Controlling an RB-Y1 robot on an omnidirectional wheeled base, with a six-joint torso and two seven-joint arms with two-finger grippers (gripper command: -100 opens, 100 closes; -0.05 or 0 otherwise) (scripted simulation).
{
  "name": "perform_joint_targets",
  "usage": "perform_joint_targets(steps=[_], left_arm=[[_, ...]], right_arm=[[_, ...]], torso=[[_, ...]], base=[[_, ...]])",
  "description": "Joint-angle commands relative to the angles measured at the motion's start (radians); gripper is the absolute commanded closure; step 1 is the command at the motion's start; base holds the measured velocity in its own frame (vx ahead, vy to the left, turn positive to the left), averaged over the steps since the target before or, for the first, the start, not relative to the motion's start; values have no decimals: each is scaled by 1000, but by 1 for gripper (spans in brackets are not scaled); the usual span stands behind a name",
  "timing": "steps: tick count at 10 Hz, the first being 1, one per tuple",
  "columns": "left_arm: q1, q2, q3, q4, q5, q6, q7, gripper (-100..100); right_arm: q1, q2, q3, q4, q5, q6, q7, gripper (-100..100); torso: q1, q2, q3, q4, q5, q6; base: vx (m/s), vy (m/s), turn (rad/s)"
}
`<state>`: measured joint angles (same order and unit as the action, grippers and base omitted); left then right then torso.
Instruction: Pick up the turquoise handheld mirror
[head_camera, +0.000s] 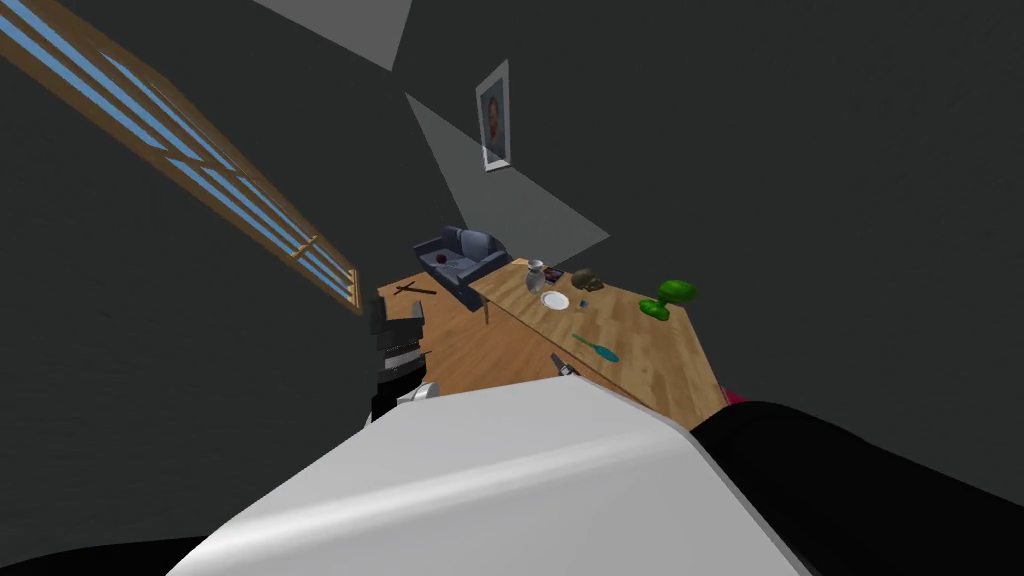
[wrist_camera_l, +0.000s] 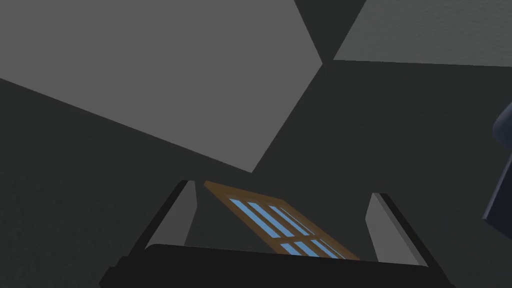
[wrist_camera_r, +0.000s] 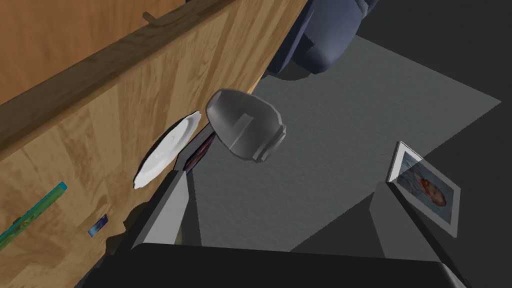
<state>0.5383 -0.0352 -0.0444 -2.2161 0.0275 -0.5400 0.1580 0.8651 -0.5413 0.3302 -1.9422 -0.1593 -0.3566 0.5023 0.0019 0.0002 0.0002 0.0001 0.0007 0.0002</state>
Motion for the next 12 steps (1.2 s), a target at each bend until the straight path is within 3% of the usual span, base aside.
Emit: perform_joint_targets(steps=[1, 2, 3, 5, 6, 9, 12], left_arm=[[0, 0, 0, 0, 0, 0, 0, 0], [0, 0, 0, 0, 0, 0, 0, 0], [0, 0, 0, 0, 0, 0, 0, 0], [0, 0, 0, 0, 0, 0, 0, 0], [0, 0, 0, 0, 0, 0, 0, 0], [0, 0, 0, 0, 0, 0, 0, 0], [0, 0, 0, 0, 0, 0, 0, 0]], right_arm=[[34, -21, 12, 7, 3, 21, 16, -100], [65, -56, 29, 37, 9, 46, 33, -100], [69, -56, 29, 37, 9, 46, 33, -100], [137, -126, 61, 99, 28, 98, 62, -100], [137, -126, 61, 99, 28, 98, 62, -100], [200, -194, 87, 162, 55, 154, 83, -100], [229, -227, 98, 194, 72, 182, 91, -100]], torso=[[0, 0, 0, 0, 0, 0], [-1, 0, 0, 0, 0, 1], [-1, 0, 0, 0, 0, 0], [-1, 1, 0, 0, 0, 0], [-2, 0, 0, 0, 0, 0], [-3, -1, 0, 0, -1, 1], [-3, 0, 0, 0, -1, 0]], base=[[38, 27, 128], [36, 35, 315], [29, 20, 162], [42, 22, 382], [51, 4, 278], [50, -2, 280], [38, -15, 235]])
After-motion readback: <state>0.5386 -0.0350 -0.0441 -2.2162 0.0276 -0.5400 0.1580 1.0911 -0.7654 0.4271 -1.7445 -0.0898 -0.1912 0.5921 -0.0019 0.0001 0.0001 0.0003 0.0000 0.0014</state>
